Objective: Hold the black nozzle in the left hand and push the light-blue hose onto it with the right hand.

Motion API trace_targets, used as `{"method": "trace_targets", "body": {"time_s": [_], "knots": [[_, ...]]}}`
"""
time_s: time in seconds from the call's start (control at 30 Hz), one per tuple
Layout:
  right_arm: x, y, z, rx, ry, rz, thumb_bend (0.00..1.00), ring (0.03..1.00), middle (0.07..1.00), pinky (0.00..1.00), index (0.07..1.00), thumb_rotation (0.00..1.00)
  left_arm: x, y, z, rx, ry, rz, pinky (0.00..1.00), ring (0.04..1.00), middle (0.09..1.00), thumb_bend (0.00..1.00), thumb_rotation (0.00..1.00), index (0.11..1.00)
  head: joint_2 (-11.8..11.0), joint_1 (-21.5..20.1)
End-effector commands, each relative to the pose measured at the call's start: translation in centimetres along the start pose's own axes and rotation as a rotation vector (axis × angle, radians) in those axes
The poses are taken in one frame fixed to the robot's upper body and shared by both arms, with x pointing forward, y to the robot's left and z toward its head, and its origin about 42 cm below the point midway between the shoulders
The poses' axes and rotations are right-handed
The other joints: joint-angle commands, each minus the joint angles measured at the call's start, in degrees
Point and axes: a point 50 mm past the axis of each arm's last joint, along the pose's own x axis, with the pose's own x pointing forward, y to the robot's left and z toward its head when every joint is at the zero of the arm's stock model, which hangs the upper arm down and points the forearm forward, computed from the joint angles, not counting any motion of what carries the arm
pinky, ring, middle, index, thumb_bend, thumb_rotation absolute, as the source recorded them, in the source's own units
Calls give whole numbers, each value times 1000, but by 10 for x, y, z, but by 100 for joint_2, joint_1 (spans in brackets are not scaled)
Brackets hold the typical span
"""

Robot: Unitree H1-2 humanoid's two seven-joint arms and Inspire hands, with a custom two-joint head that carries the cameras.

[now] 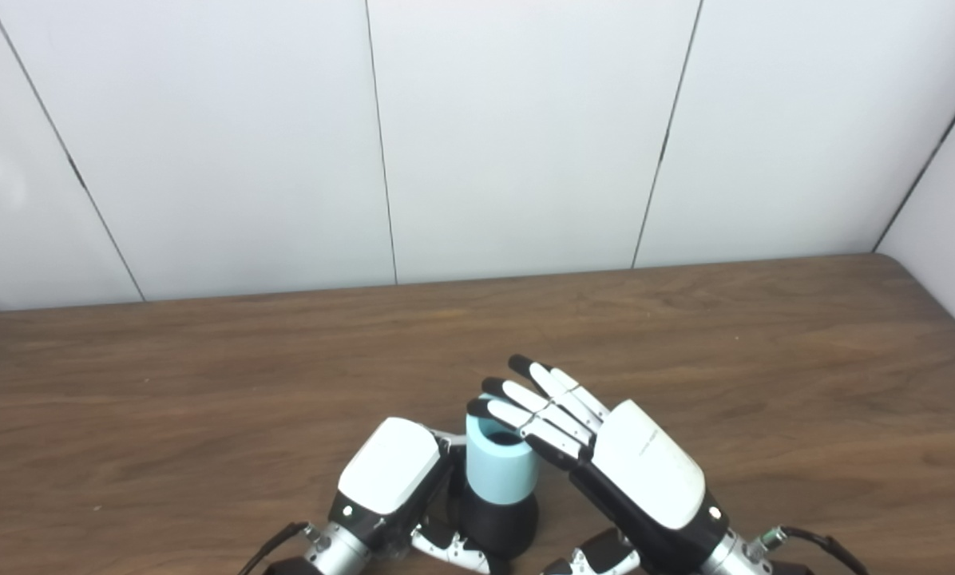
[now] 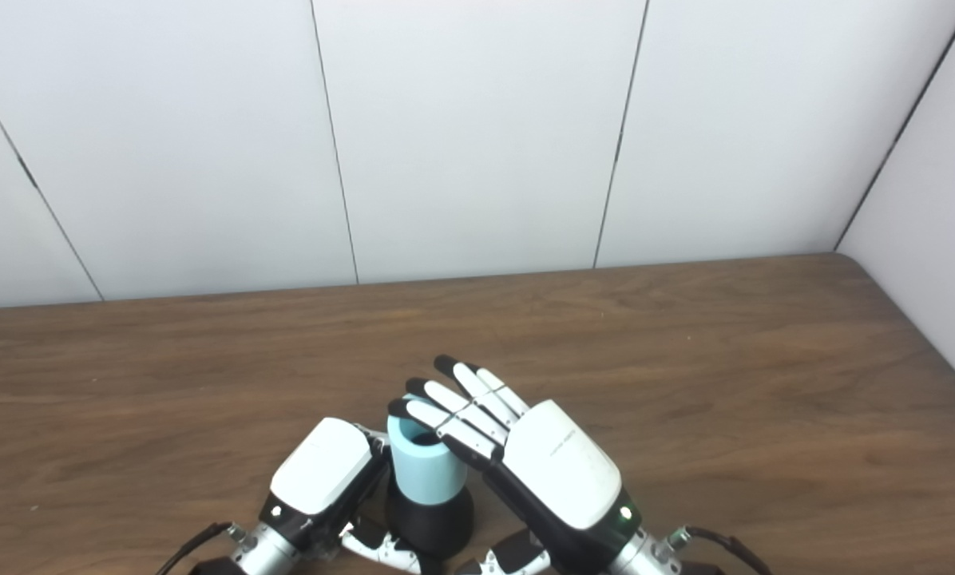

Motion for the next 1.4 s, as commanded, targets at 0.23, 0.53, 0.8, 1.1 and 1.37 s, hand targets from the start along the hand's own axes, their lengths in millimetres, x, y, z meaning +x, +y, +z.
{"method": "trace_targets", "body": {"time_s": [0.23,0.53,0.8,1.1,1.37], "knots": [[3,-11,8,-18,-52,-57,721,1000,940,960,886,722,-17,-28,2,-25,26,-116,119,156,471,525,0,480,-1,1],[2,-11,8,-25,-49,-51,722,1000,939,967,887,724,-18,-28,1,-24,21,-112,124,161,471,525,0,480,15,1],[-1,-8,7,-99,-60,-13,719,1000,939,990,889,729,-18,-27,1,-25,28,-121,120,157,471,525,0,480,22,3],[-5,-3,5,-172,-60,12,753,984,913,999,847,700,-19,-27,0,-25,29,-119,126,161,471,525,0,480,24,3],[-7,-1,4,-171,-59,9,752,984,914,1000,847,691,-19,-27,1,-28,27,-118,127,164,471,525,0,480,28,3]]}}
